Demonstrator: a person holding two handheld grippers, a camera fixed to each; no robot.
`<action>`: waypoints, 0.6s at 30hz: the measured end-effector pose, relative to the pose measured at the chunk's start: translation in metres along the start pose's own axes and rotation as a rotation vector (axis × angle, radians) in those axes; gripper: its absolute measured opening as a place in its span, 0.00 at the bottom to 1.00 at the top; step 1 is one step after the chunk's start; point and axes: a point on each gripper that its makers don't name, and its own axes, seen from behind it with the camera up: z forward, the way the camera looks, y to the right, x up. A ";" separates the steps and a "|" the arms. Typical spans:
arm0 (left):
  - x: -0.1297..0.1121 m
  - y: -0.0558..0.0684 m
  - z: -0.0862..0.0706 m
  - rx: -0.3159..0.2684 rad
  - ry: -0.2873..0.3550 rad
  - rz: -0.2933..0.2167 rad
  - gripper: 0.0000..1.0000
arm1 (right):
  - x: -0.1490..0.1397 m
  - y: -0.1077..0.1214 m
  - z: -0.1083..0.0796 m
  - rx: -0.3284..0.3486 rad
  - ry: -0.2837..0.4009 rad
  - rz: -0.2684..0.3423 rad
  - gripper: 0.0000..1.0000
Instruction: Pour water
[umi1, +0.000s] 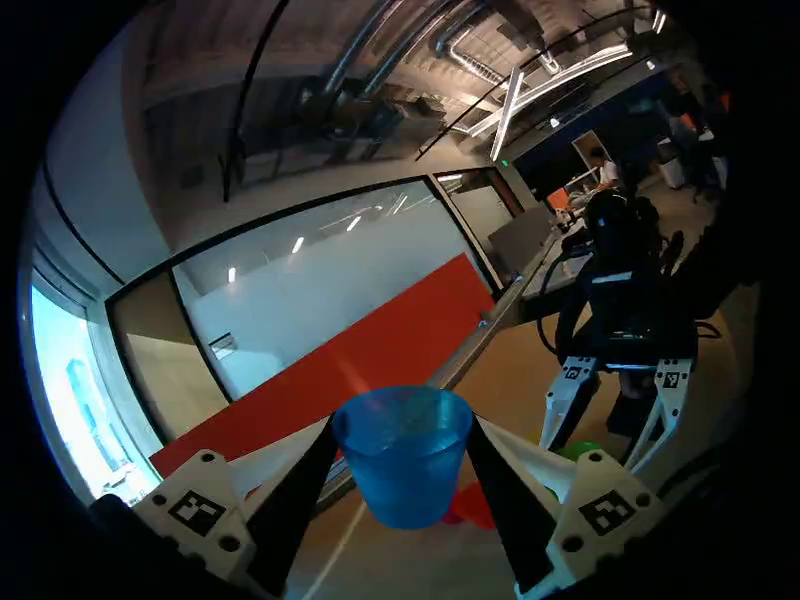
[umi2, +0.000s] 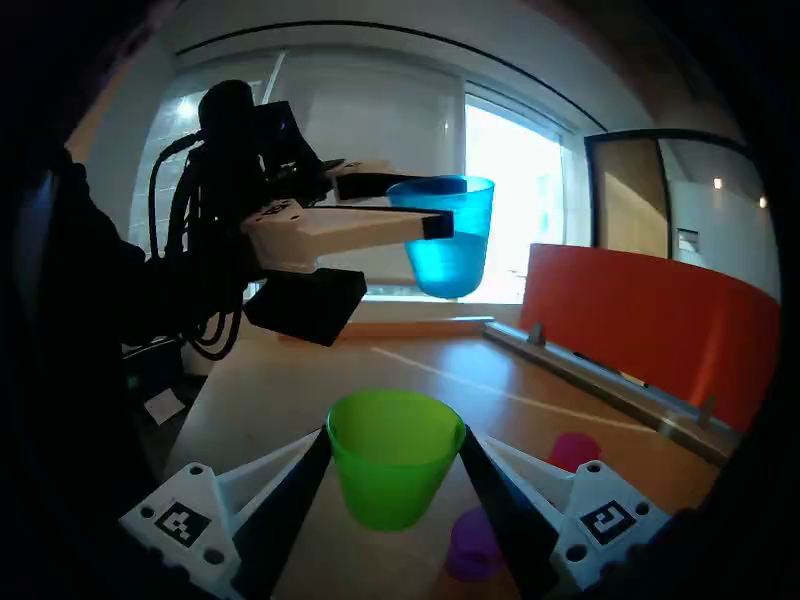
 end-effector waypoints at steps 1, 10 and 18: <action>0.000 0.001 0.000 -0.001 0.000 0.007 0.87 | 0.000 0.000 0.000 0.000 0.000 0.000 0.94; 0.002 0.005 -0.001 -0.005 0.006 0.081 0.86 | 0.000 0.000 0.001 0.001 -0.001 -0.001 0.94; 0.000 0.005 0.000 0.001 0.001 0.098 0.87 | 0.000 0.001 0.001 0.000 -0.002 -0.003 0.94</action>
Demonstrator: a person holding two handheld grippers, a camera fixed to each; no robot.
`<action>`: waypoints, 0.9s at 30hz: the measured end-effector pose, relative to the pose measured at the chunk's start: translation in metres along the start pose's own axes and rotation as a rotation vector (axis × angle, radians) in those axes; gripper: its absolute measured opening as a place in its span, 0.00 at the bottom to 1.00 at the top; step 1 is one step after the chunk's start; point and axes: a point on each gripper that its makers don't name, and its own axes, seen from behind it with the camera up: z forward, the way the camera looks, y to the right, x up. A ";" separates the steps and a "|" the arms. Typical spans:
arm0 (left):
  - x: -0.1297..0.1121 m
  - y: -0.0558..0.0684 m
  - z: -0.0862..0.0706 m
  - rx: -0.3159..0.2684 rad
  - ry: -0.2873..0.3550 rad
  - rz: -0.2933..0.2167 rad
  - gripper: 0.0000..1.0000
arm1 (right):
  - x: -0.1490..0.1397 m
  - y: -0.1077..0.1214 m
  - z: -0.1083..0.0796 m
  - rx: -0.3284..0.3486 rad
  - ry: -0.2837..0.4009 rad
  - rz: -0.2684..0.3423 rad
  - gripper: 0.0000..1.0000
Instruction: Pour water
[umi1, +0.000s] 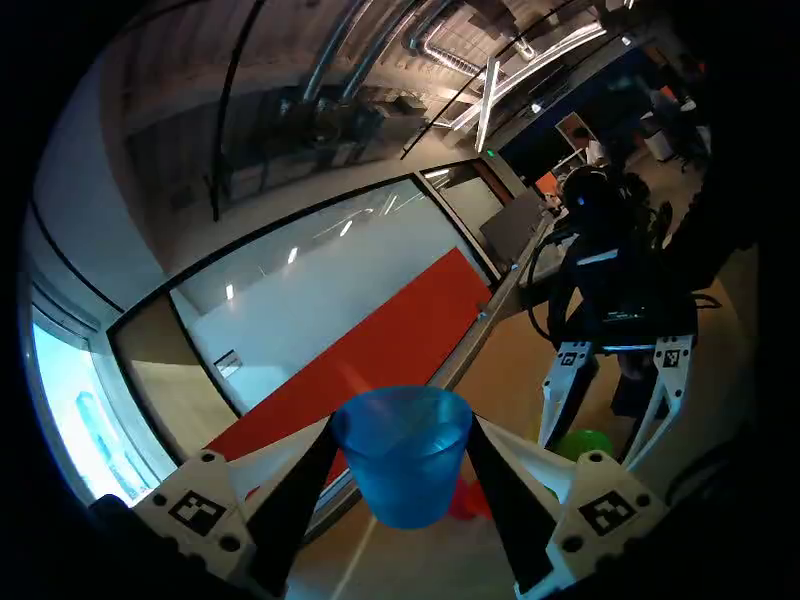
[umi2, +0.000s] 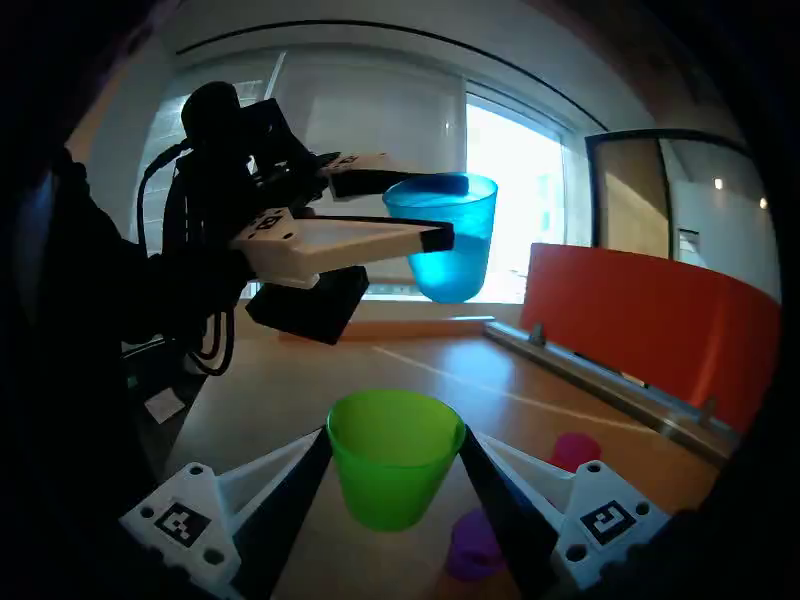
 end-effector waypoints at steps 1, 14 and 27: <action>0.000 0.000 0.000 0.001 0.000 0.004 0.86 | 0.000 0.000 0.000 0.000 0.000 0.000 0.94; 0.003 0.006 -0.002 -0.002 0.003 0.083 0.86 | 0.003 0.000 0.001 -0.001 0.001 -0.006 0.94; 0.006 0.014 -0.002 -0.006 0.016 0.179 0.86 | 0.004 0.001 -0.001 -0.001 0.002 -0.013 0.94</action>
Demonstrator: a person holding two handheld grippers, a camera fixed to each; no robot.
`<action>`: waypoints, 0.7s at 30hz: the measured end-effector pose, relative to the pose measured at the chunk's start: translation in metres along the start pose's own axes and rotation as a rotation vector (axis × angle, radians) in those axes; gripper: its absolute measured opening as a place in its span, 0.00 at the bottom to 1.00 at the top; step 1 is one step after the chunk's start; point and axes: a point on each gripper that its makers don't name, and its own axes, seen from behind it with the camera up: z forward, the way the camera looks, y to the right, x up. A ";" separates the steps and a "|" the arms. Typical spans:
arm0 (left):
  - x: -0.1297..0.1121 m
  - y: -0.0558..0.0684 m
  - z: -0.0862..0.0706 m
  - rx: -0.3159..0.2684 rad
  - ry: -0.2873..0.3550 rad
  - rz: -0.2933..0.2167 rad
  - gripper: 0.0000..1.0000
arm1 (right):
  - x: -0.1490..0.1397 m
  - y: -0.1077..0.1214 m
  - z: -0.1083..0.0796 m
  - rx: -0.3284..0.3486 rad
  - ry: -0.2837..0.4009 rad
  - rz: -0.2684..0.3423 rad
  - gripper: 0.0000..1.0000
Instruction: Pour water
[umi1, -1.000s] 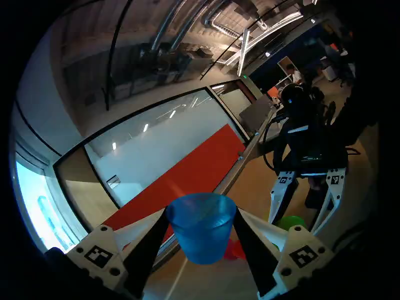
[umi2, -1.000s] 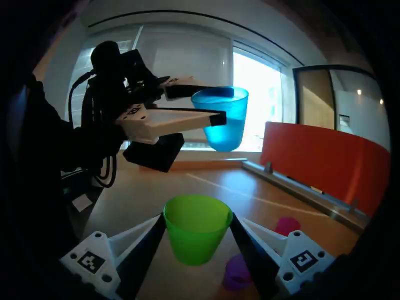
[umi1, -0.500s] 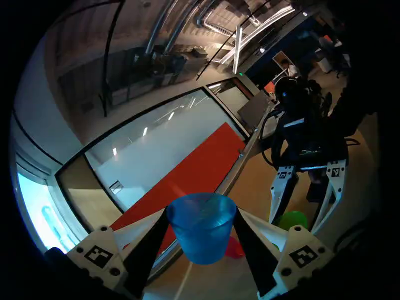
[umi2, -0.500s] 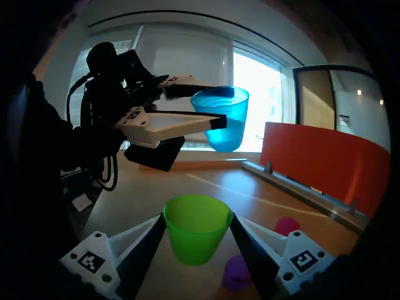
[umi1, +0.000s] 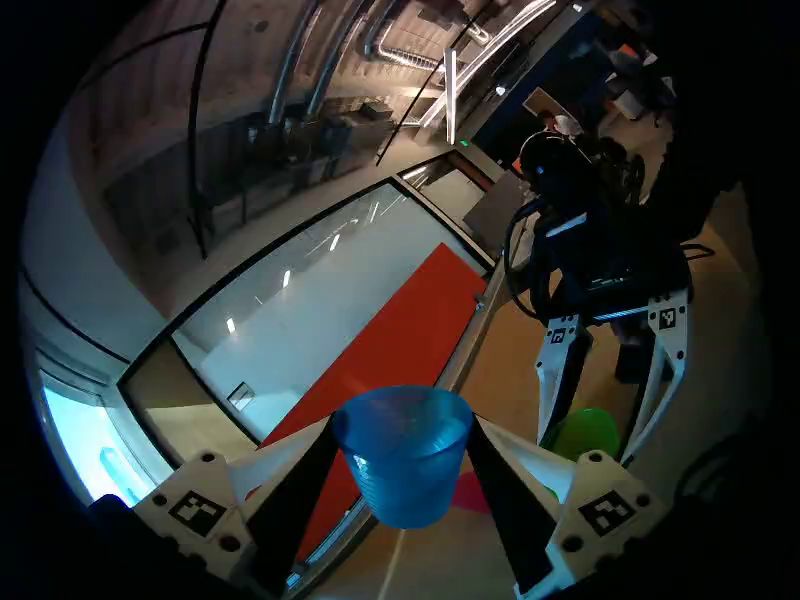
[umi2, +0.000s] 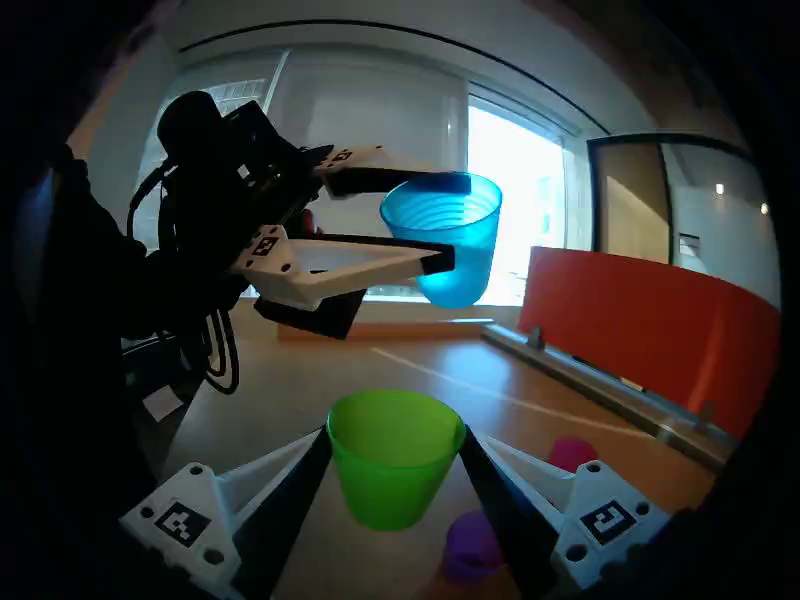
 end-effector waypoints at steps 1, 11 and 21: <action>0.000 0.000 0.000 -0.001 0.000 0.005 0.86 | 0.000 0.000 0.000 0.000 0.000 -0.001 0.94; -0.002 0.003 0.003 -0.002 -0.003 0.041 0.86 | 0.000 0.000 -0.001 -0.001 0.001 -0.003 0.94; -0.001 0.004 0.005 -0.008 0.004 0.075 0.86 | 0.000 0.000 -0.001 -0.002 0.001 -0.005 0.94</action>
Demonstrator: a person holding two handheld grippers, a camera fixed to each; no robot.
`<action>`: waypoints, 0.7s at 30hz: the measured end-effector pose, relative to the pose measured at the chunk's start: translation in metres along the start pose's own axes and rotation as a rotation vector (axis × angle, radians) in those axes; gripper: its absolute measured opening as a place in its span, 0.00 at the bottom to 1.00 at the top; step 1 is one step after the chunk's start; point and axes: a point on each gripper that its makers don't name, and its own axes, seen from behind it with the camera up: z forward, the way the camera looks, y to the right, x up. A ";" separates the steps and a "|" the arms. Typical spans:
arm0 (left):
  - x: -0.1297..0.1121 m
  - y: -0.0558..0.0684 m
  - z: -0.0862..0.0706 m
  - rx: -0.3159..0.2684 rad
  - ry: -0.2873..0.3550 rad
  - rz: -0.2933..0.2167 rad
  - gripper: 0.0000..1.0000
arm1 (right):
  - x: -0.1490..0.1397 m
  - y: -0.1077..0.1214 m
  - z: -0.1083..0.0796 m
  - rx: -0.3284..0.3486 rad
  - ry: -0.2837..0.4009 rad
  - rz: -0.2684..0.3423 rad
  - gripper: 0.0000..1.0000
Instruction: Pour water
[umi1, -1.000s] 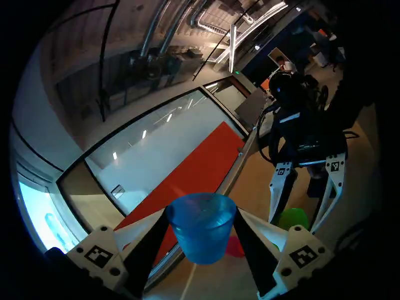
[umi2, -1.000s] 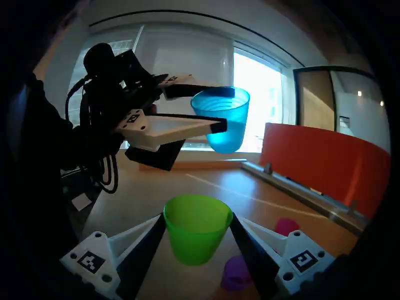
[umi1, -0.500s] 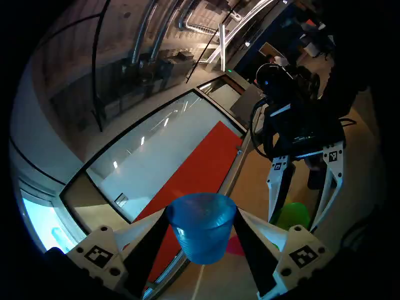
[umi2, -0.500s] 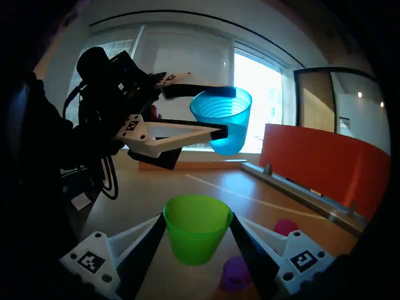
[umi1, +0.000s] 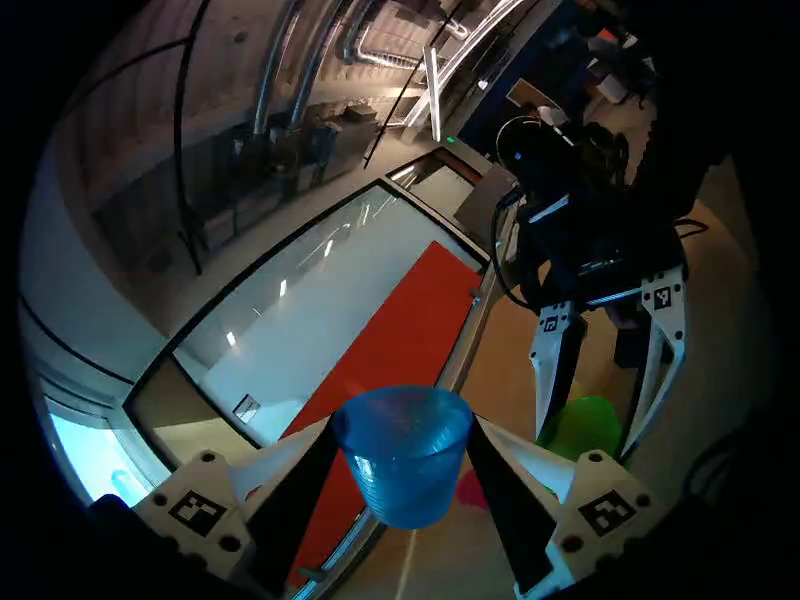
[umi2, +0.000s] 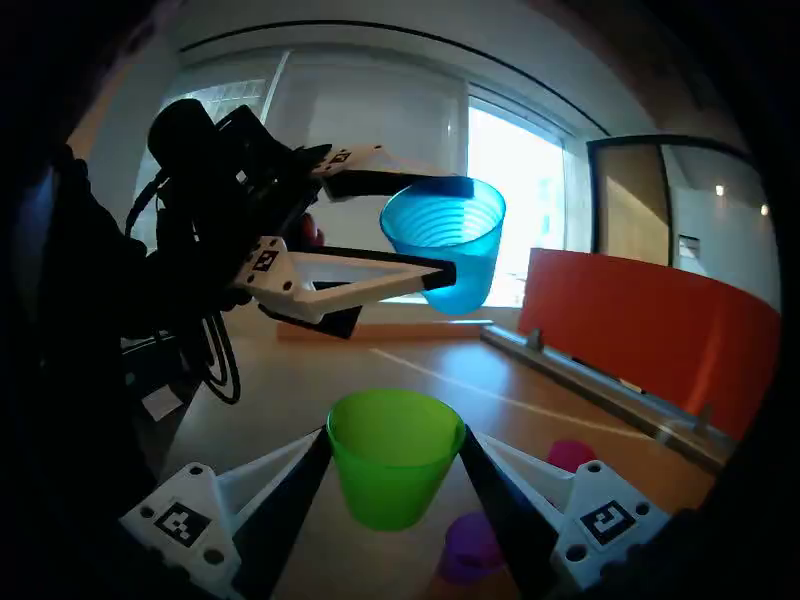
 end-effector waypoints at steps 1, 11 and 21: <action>0.000 0.000 0.000 0.001 0.000 0.005 0.86 | 0.000 0.000 0.000 0.000 0.000 -0.001 0.94; -0.002 -0.001 0.001 0.004 0.000 0.029 0.86 | 0.000 0.001 -0.001 -0.001 0.001 -0.003 0.93; -0.001 -0.002 0.001 0.007 0.002 0.051 0.86 | 0.000 -0.002 -0.003 0.010 0.004 -0.006 0.92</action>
